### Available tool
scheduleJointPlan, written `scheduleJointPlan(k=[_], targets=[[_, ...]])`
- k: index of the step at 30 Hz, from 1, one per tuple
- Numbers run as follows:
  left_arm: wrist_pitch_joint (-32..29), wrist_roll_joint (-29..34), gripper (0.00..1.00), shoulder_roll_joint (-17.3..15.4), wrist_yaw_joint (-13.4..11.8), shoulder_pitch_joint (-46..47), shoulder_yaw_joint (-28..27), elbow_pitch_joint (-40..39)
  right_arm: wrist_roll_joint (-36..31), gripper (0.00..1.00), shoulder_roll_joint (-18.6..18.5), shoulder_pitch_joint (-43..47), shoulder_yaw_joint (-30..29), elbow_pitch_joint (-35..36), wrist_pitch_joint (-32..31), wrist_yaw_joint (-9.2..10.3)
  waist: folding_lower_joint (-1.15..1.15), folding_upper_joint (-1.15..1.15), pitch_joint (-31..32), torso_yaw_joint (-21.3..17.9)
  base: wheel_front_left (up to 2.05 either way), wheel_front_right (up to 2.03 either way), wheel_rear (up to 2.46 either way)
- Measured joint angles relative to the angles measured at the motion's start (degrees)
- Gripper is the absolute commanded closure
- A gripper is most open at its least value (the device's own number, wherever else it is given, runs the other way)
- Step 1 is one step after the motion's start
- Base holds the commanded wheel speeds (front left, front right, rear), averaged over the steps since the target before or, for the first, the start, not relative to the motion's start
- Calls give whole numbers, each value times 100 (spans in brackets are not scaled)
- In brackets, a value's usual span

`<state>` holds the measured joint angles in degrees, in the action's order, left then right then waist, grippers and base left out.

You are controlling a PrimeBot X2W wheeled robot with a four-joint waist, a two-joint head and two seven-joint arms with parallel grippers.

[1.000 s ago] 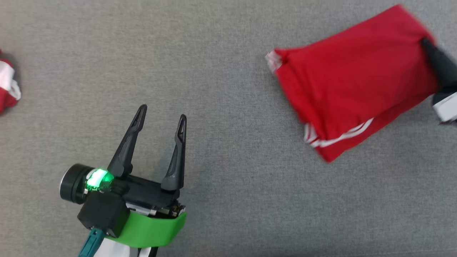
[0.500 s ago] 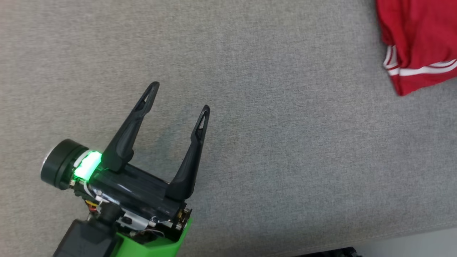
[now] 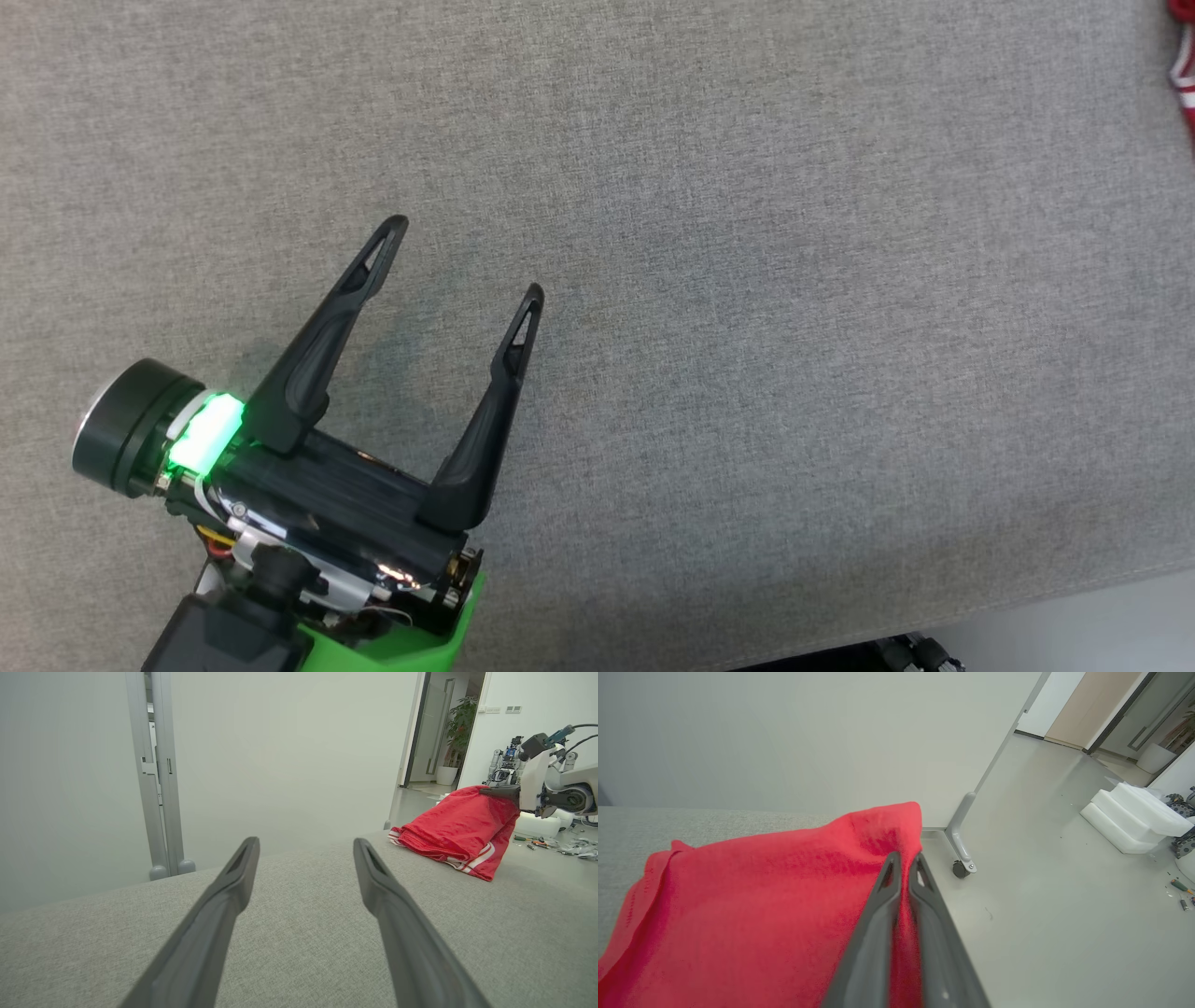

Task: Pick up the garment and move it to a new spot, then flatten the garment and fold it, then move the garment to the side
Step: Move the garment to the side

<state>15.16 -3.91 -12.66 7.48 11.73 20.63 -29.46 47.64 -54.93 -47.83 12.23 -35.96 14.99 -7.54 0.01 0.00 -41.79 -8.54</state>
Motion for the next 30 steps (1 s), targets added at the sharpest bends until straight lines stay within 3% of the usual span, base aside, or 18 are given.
scheduleJointPlan(k=[6,11,21,30], targets=[[-1,-30,0,124,-1,-5,-51,274,-1101,0,565,-127,-681,98,3,0,0,0,200,78,0,0,0],[1,-194,0,331,-93,-151,-316,824,-2000,0,1655,449,-1094,862,7,-1,0,0,518,151,0,0,0],[-1,-524,0,827,-155,-740,-966,2176,-2907,0,3396,2247,-1043,1884,7,0,-1,0,1595,394,0,0,0],[-2,-943,0,968,-247,-1286,-1347,2974,-3448,0,4224,3521,-860,2484,7,0,-1,0,2707,634,0,0,0]])
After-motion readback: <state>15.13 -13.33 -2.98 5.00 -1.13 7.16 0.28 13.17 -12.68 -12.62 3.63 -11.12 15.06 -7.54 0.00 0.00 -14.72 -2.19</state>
